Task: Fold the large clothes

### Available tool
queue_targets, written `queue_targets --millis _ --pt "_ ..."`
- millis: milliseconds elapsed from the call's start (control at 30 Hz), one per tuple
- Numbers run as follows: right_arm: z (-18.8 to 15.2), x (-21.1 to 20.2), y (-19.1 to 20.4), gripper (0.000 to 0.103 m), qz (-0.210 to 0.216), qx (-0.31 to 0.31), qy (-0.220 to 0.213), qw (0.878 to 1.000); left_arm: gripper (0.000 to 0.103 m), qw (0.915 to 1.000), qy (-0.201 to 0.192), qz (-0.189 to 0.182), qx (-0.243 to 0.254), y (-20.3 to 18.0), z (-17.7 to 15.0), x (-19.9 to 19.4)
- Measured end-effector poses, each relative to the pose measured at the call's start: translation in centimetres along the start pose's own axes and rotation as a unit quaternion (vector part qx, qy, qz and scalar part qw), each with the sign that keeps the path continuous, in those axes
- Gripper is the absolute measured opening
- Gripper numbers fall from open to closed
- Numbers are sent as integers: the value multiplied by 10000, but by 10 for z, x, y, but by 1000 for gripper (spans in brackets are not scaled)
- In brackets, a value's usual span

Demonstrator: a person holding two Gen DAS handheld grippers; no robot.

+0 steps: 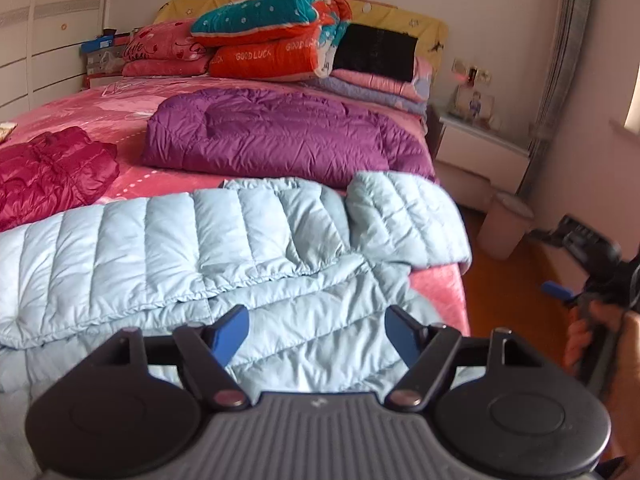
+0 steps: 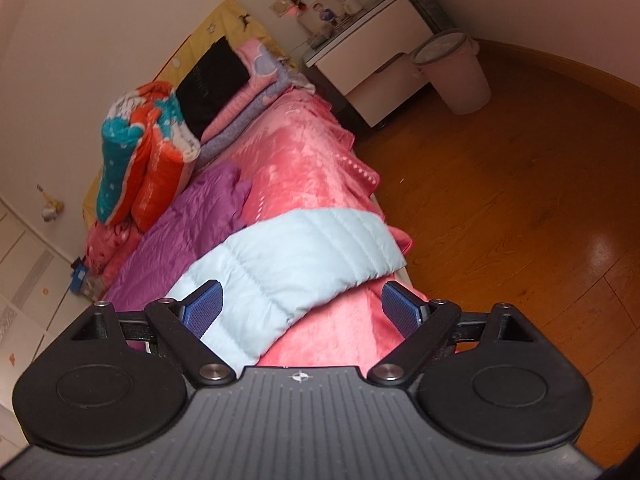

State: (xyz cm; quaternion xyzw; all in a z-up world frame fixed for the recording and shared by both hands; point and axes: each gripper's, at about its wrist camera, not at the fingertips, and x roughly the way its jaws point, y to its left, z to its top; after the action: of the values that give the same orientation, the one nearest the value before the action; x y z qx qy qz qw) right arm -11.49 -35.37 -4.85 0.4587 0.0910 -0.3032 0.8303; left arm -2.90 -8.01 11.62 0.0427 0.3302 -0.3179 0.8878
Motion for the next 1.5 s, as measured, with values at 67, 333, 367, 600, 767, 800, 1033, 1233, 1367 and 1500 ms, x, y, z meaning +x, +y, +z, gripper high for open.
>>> queue_targets --millis 67,333,367,600,767,800,1033,1233,1367,1500 --pt "3 5 -7 103 -56 215 3 9998 75 9998 100 169 67 -1 -3 18" --pt "-2 46 -23 103 65 715 760 9945 75 9980 95 611 102 5 -18 61" --pt "-4 54 -25 103 133 918 868 9919 76 9979 47 635 123 4 -19 62" --pt "-17 96 -46 103 654 2223 1160 9658 85 9971 -292 583 384 1 -45 71" --pt "-33 122 -63 103 1028 3361 1072 9300 89 9971 -360 518 425 2 -51 74" --pt "-36 127 -67 103 1086 3585 1035 9214 89 9975 -351 479 387 4 -52 74" --pt "-57 154 -90 103 1428 4783 631 8642 92 9977 -357 423 387 4 -53 77" --pt "-65 169 -98 97 1679 5248 323 8339 93 9981 -332 367 365 6 -53 79" --pt "-62 173 -103 79 1865 5318 258 8257 94 9983 -322 332 352 7 -52 81" --pt "-55 180 -97 59 2046 5237 219 8267 95 9985 -310 305 345 7 -52 81"
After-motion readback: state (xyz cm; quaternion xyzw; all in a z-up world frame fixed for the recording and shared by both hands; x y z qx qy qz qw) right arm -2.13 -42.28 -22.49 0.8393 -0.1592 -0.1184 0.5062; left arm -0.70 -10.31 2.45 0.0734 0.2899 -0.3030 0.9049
